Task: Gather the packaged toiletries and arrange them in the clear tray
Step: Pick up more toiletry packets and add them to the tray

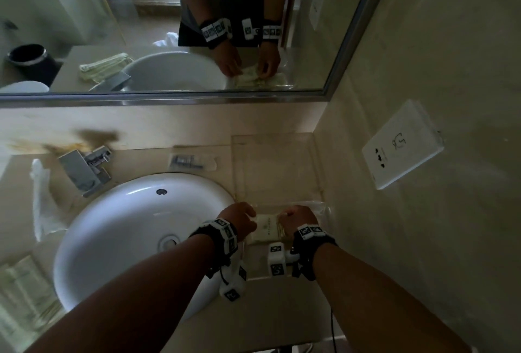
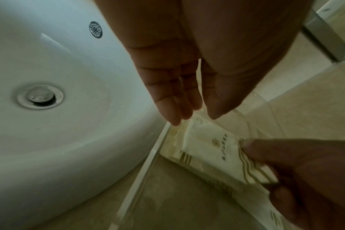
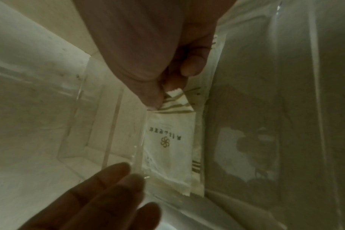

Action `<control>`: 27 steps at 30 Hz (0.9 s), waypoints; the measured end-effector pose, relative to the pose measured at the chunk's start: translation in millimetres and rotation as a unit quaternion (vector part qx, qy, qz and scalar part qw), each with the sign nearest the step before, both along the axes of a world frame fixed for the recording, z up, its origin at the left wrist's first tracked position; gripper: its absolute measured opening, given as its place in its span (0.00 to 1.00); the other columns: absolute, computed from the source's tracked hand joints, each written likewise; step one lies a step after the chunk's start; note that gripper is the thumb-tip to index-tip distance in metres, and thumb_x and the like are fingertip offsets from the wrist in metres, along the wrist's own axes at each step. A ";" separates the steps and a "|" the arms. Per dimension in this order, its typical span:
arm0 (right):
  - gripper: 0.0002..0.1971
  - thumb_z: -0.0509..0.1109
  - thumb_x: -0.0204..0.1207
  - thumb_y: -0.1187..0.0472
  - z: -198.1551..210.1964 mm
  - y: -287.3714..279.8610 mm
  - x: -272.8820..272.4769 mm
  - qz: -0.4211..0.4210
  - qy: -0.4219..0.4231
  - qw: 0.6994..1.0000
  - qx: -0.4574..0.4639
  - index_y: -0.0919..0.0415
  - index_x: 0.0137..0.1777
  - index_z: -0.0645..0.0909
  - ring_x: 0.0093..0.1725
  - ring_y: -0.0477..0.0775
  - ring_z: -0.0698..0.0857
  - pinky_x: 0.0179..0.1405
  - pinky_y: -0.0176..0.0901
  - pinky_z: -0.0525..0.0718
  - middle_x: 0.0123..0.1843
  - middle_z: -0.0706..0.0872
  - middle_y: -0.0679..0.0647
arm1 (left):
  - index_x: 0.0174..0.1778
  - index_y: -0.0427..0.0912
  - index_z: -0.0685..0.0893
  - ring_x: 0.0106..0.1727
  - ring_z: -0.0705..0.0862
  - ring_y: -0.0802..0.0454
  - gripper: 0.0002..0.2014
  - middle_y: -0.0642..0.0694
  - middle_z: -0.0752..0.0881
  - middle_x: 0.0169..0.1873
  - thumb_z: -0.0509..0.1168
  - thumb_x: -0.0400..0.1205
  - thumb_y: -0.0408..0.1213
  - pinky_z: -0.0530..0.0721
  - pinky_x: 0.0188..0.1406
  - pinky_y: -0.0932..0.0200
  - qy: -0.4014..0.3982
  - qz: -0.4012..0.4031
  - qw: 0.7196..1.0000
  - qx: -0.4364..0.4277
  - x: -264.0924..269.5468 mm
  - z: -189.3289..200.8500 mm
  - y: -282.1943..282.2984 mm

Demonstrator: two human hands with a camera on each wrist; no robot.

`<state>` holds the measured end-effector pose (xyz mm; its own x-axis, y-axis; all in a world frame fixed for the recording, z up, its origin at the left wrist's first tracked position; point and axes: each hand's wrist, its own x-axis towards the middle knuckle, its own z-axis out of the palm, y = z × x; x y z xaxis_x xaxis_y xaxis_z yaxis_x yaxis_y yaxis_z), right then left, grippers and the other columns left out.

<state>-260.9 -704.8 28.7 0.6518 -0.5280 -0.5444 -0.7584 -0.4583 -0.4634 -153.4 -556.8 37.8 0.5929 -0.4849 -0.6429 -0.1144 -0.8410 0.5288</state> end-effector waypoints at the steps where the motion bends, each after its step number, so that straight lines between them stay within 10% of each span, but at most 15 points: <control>1: 0.18 0.64 0.79 0.62 -0.5 0.7 1.5 -0.010 -0.001 1.000 0.002 0.58 0.25 0.73 0.30 0.54 0.74 0.28 0.39 0.67 0.27 0.75 0.53 | 0.53 0.52 0.83 0.50 0.87 0.49 0.12 0.49 0.86 0.51 0.72 0.74 0.41 0.90 0.53 0.52 0.005 -0.013 1.000 0.004 -2.4 -0.2 -2.2; 8: 0.14 0.65 0.77 0.61 -10.0 1.7 5.7 -0.007 0.015 1.000 0.005 0.57 0.29 0.75 0.36 0.55 0.81 0.31 0.38 0.73 0.32 0.78 0.52 | 0.68 0.53 0.79 0.59 0.86 0.45 0.22 0.46 0.83 0.63 0.69 0.76 0.45 0.87 0.59 0.53 0.018 -0.085 0.995 0.047 -18.9 -10.5 -16.1; 12: 0.17 0.64 0.78 0.52 -9.9 2.1 -6.4 -0.034 -0.024 0.999 -0.013 0.52 0.66 0.80 0.59 0.58 0.83 0.51 0.40 0.74 0.64 0.84 0.54 | 0.75 0.52 0.75 0.65 0.83 0.45 0.27 0.46 0.79 0.70 0.68 0.78 0.47 0.84 0.65 0.53 0.000 -0.114 0.991 0.064 -18.5 -13.2 -19.9; 19: 0.17 0.62 0.81 0.52 -11.3 19.4 -16.2 0.121 -0.012 0.992 -0.029 0.52 0.67 0.80 0.63 0.61 0.81 0.64 0.51 0.79 0.71 0.72 0.56 | 0.74 0.45 0.75 0.68 0.81 0.45 0.22 0.43 0.80 0.70 0.64 0.82 0.41 0.80 0.67 0.55 -0.036 -0.126 0.990 0.059 -20.6 -13.4 -18.0; 27: 0.21 0.68 0.77 0.53 -23.8 22.6 -9.0 0.158 0.036 0.982 -0.098 0.50 0.70 0.73 0.64 0.63 0.80 0.59 0.55 0.82 0.70 0.71 0.57 | 0.82 0.50 0.57 0.66 0.82 0.40 0.40 0.39 0.78 0.71 0.69 0.76 0.46 0.85 0.61 0.49 0.006 -0.081 0.994 0.071 -29.1 -18.5 -16.6</control>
<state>-269.9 -682.2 4.9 0.7633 -0.4048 -0.5035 -0.5913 -0.7517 -0.2921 -182.5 -573.4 19.3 0.5062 -0.4771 -0.7184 -0.2487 -0.8784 0.4081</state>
